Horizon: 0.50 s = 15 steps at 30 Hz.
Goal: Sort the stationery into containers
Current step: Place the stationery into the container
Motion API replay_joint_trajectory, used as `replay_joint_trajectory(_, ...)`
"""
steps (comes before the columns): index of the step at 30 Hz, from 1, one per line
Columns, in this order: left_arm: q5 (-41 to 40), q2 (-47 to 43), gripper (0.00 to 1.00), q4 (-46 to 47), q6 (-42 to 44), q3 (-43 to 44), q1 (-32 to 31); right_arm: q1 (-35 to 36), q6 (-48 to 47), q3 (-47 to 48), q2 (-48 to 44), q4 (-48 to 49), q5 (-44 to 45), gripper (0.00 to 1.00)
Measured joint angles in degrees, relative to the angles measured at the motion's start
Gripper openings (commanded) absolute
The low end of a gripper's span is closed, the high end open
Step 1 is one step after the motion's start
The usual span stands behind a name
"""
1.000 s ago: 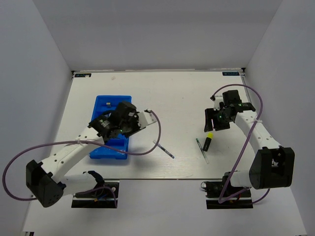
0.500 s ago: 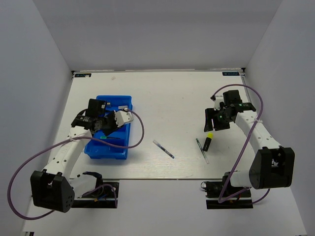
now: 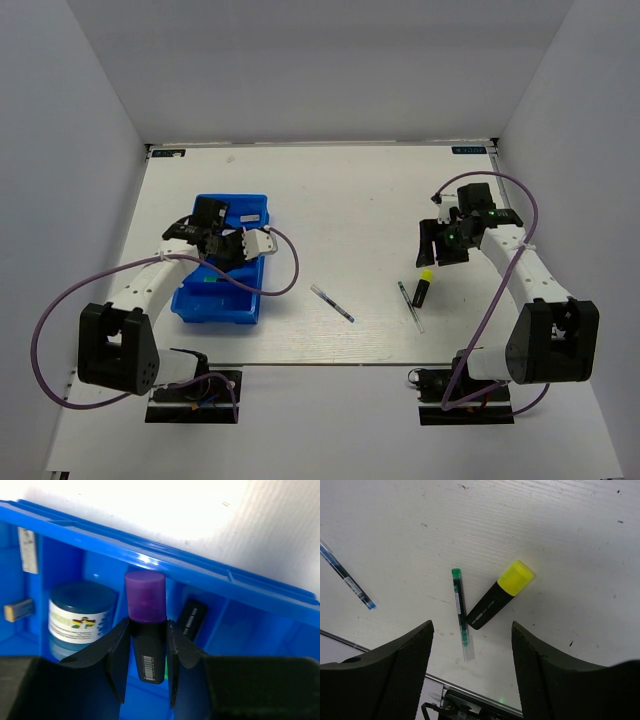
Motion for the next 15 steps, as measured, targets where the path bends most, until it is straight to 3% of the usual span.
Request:
replay_joint_trajectory(7, -0.20, 0.17, 0.20, 4.26, -0.48, -0.13, 1.57, -0.31, -0.26, 0.00, 0.02, -0.02, -0.72, 0.70)
replay_joint_trajectory(10, -0.42, 0.22, 0.32, 5.07, -1.16, -0.33, 2.19, -0.35, -0.55, 0.00, 0.15, -0.04, -0.87, 0.72)
replay_joint_trajectory(11, -0.37, 0.20, 0.34, 5.35, -1.42, -0.44, 2.49, -0.35, -0.63, 0.00, 0.24, -0.04, -0.90, 0.73)
replay_joint_trajectory(13, -0.35, 0.11, 0.34, 5.88, -1.97, -0.85, 3.17, -0.39, -0.59, 0.00, 0.44, -0.07, -1.09, 0.85)
replay_joint_trajectory(15, -0.33, -0.17, 0.35, 6.12, -2.36, -1.36, 3.76, -0.39, -0.72, 0.00, 0.55, -0.17, -1.29, 0.85)
